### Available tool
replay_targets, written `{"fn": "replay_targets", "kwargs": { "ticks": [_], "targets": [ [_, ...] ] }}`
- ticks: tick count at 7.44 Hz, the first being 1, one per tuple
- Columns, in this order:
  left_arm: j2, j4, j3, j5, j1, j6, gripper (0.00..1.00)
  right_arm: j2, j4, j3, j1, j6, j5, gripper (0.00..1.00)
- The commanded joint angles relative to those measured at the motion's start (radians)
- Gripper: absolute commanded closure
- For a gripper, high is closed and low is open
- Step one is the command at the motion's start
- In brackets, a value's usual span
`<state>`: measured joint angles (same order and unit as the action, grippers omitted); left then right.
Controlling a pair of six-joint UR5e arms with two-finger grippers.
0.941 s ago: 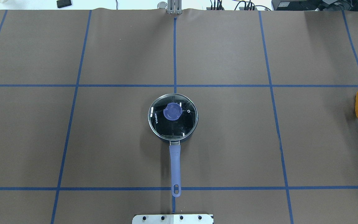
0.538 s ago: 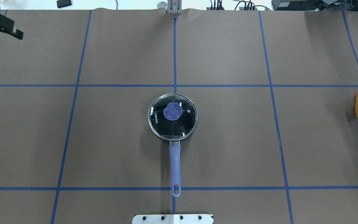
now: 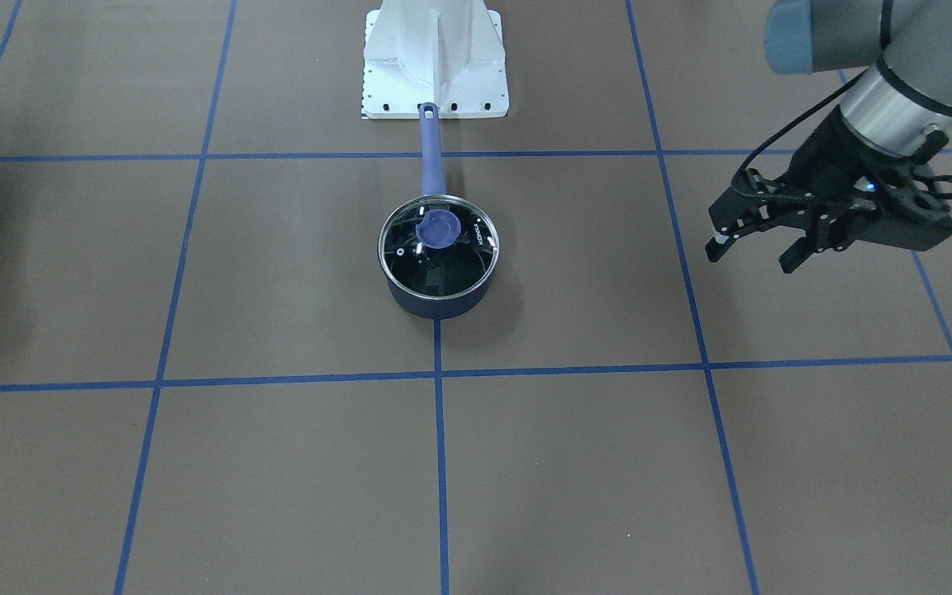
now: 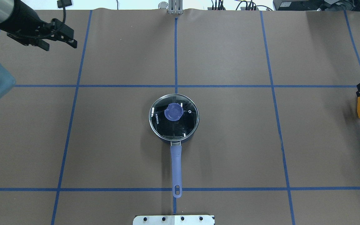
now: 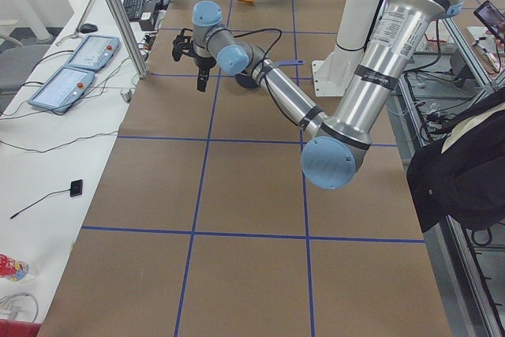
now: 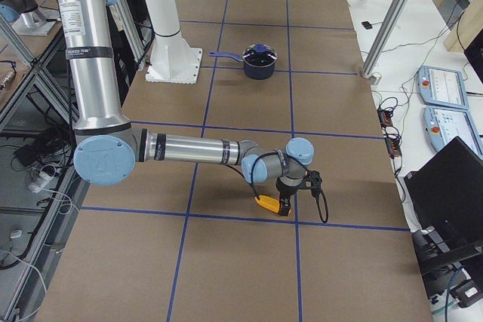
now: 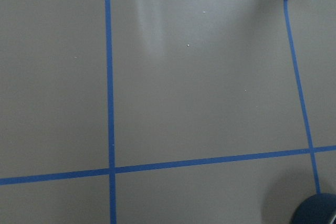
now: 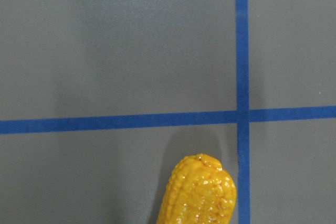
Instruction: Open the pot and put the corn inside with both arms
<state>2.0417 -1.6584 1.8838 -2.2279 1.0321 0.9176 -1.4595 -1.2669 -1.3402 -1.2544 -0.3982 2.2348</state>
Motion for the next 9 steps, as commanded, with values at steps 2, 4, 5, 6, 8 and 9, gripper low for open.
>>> {"fn": "replay_targets", "kwargs": {
  "ticks": [2,4,5,6,8,9],
  "targets": [
    [0.089,0.023,-0.003,0.117,-0.157,0.156,0.03,-0.001,0.078,0.067,0.006,0.001,0.005,0.0],
    [0.135,0.045,-0.008,0.16,-0.211,0.204,0.03,0.002,0.087,0.075,0.012,-0.004,0.005,0.01],
    [0.143,0.045,-0.011,0.165,-0.222,0.208,0.03,0.002,0.087,0.075,0.012,-0.016,0.006,0.12],
    [0.161,0.045,-0.023,0.165,-0.233,0.216,0.03,0.002,0.086,0.061,0.023,-0.057,0.006,0.18],
    [0.189,0.045,-0.049,0.168,-0.248,0.222,0.04,0.019,0.086,0.058,0.036,-0.091,0.006,0.32],
    [0.216,0.045,-0.072,0.18,-0.257,0.222,0.05,0.024,0.086,0.062,0.039,-0.094,0.006,0.41]
  ]
}}
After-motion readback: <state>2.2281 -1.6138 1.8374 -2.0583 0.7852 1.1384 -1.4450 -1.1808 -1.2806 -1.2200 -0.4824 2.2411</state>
